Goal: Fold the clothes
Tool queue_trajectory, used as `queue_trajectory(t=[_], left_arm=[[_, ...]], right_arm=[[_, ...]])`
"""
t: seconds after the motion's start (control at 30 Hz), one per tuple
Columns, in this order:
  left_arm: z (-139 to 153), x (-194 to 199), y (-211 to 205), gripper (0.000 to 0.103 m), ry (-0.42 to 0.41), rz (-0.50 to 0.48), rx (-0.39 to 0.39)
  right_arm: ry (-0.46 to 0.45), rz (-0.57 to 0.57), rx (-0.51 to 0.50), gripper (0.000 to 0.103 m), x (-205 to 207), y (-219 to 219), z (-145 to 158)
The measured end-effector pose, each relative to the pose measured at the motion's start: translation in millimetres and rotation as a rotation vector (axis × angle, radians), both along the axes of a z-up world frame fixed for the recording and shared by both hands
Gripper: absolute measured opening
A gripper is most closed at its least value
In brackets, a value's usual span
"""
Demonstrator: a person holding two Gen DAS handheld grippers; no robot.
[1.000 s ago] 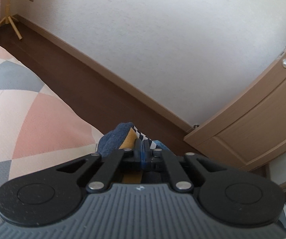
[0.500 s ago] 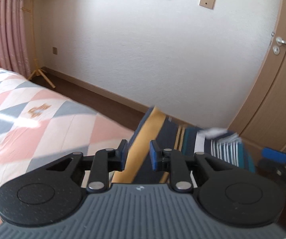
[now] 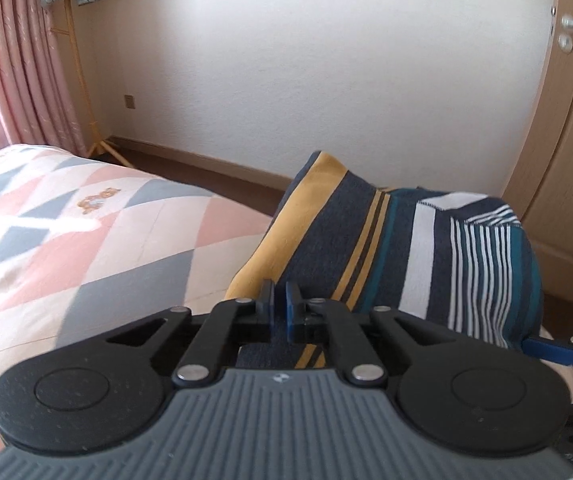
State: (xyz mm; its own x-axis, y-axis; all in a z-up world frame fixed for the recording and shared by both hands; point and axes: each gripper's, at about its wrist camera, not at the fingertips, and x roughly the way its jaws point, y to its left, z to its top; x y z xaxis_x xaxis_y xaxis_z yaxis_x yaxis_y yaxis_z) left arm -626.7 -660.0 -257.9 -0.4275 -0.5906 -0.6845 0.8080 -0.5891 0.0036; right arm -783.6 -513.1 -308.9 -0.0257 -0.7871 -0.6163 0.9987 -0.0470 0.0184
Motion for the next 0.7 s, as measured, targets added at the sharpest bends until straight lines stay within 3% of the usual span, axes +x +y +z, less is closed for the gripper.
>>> queue_trajectory(t=[0.13,0.2,0.23,0.3,0.37,0.53,0.63,0.7], left_arm=[[29,15,29,0.024,-0.020,0.014,0.036],[54,27,52,0.029,-0.036,0.039,0.057],[67,33,63,0.032,-0.041,0.048,0.070],[91,45,87,0.047,-0.041,0.062,0.091],[115,56,113,0.050,-0.040,0.054,0.094],[164,78,178,0.067,-0.082,0.034,0.044],[186,93,207,0.067,-0.081,0.021,0.035],[198,103,224,0.079,-0.075,0.019,0.022]], right_arm=[[-0.037,-0.064,-0.022,0.044,10,22,41],[-0.077,-0.091,-0.053,0.063,20,49,69],[-0.102,-0.113,-0.058,0.067,25,63,82],[-0.139,-0.147,-0.060,0.070,39,93,104],[-0.176,-0.180,-0.056,0.072,52,122,122],[-0.276,-0.262,-0.047,0.076,78,184,155],[-0.279,-0.272,-0.034,0.081,93,205,173],[-0.273,-0.281,-0.033,0.089,102,215,186]])
